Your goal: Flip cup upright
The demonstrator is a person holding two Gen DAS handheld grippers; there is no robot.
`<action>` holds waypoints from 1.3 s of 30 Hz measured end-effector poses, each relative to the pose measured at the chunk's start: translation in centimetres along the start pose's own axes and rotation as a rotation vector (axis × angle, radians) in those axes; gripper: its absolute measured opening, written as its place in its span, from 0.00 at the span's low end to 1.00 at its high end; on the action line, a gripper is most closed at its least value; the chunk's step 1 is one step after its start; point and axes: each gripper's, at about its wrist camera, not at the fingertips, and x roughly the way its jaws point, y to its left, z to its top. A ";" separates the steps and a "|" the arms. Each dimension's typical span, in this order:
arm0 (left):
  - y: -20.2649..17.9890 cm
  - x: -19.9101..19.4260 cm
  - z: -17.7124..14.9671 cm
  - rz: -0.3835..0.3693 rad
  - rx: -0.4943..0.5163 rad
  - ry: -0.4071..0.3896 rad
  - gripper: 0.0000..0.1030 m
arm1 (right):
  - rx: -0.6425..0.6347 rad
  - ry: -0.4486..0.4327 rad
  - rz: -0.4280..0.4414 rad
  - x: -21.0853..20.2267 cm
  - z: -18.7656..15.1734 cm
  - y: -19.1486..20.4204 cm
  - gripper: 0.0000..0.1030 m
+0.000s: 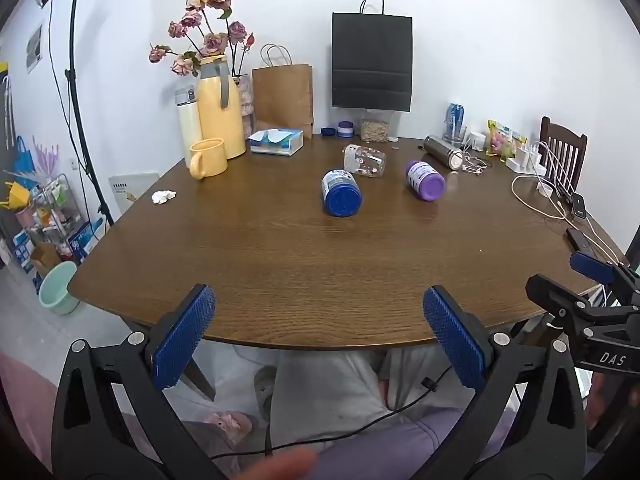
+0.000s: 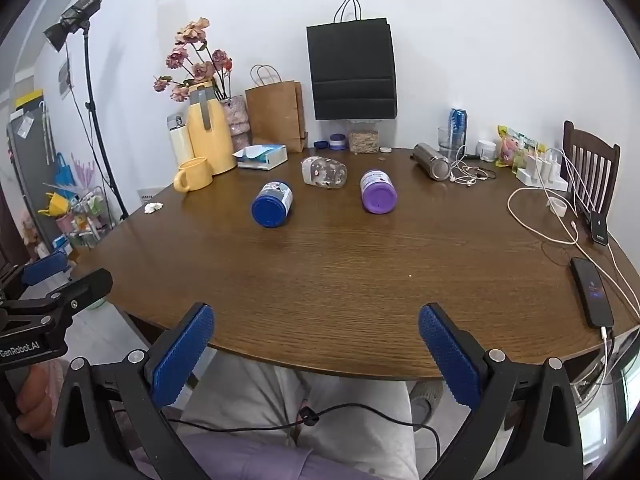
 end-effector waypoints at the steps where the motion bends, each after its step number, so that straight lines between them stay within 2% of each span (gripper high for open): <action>1: 0.0 -0.2 -0.1 -0.005 -0.005 -0.039 1.00 | 0.001 0.001 0.001 0.0 0.0 0.0 1.00; 5: 0.1 -0.5 -0.2 -0.007 -0.007 -0.035 1.00 | 0.004 0.007 0.004 0.2 0.1 0.2 1.00; 6: 0.1 -0.1 0.2 -0.009 -0.006 -0.011 1.00 | 0.003 0.004 0.006 0.0 0.1 0.3 1.00; 39: 0.3 -0.2 0.3 -0.005 -0.007 -0.018 1.00 | 0.004 -0.012 0.012 -0.2 0.0 -0.1 1.00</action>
